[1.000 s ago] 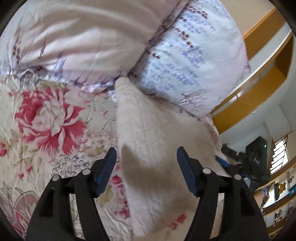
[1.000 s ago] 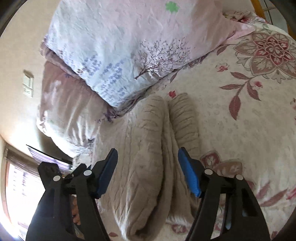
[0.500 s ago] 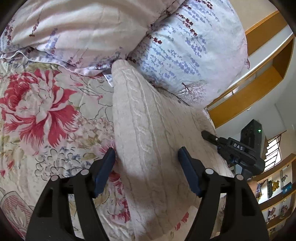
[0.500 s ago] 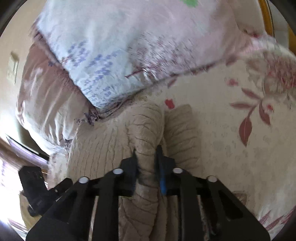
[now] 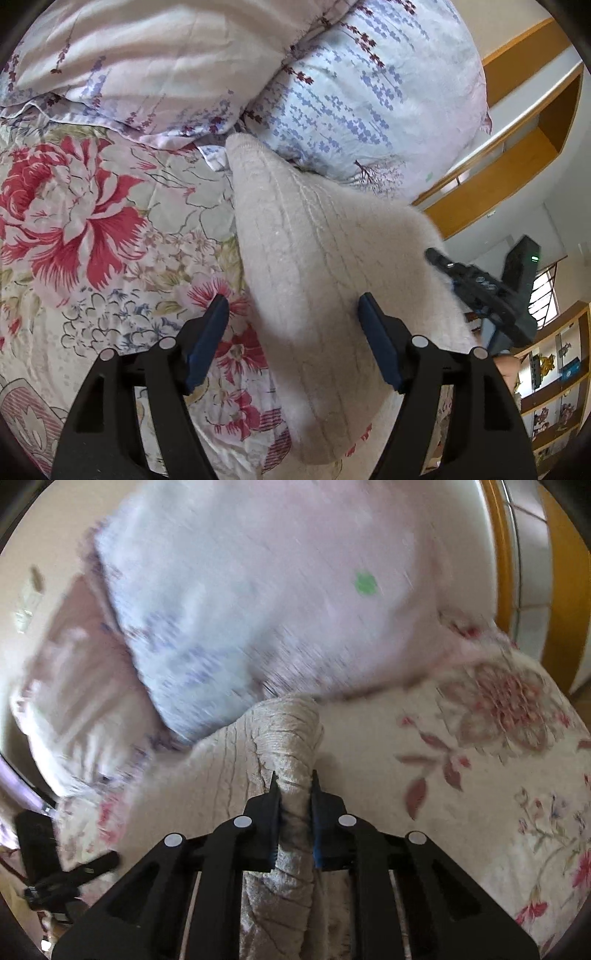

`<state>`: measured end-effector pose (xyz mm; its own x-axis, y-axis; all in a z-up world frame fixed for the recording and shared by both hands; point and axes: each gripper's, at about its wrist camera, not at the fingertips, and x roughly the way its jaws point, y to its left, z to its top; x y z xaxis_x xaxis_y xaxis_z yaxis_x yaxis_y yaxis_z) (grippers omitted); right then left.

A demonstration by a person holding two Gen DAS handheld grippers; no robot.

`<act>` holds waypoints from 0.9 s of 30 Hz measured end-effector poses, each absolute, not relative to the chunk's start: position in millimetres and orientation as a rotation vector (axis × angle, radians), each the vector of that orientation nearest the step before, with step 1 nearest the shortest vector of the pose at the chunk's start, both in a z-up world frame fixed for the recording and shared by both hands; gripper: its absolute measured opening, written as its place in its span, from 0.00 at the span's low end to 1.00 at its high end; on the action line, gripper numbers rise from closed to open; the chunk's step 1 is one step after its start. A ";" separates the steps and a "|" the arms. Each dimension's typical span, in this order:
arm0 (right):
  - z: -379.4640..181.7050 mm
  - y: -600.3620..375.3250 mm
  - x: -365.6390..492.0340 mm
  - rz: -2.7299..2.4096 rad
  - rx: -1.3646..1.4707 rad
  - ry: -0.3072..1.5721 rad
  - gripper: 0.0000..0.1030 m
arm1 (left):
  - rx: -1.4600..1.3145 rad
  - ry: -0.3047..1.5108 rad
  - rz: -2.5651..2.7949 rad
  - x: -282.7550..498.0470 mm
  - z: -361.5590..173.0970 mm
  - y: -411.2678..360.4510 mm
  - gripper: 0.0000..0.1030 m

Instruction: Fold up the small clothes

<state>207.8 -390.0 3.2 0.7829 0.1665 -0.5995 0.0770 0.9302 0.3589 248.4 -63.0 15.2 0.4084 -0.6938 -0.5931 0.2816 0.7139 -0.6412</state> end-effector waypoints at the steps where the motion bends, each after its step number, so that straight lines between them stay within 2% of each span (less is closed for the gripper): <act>1: 0.3 -392.3 207.6 0.045 0.392 0.673 0.13 | -0.486 0.968 -0.651 247.7 14.8 -63.9 0.70; 4: -7.9 -399.6 206.4 0.038 0.428 0.674 0.13 | -0.485 0.971 -0.655 246.2 14.1 -65.4 0.70; 6: -21.7 -394.9 214.8 0.011 0.421 0.740 0.13 | -0.490 0.977 -0.666 245.8 12.2 -66.3 0.68; 9: -28.5 -400.5 215.1 0.014 0.478 0.771 0.17 | -0.500 0.995 -0.673 246.1 9.4 -69.5 0.68; 10: -26.4 -403.9 211.4 0.020 0.506 0.768 0.21 | -0.502 1.002 -0.666 246.0 9.5 -69.8 0.68; 13: -16.4 -411.7 188.9 0.031 0.553 0.750 0.45 | -0.518 1.018 -0.655 242.1 12.4 -67.3 0.67; 14: -13.8 -412.1 182.5 0.042 0.554 0.741 0.49 | -0.523 1.025 -0.650 239.2 14.0 -66.3 0.67; 22: -12.9 -404.0 115.5 0.172 0.546 0.710 0.49 | -0.548 1.074 -0.649 212.6 10.8 -53.9 0.66; 27: -20.1 -391.6 101.1 0.208 0.523 0.721 0.49 | -0.557 1.085 -0.659 201.3 6.5 -49.3 0.56</act>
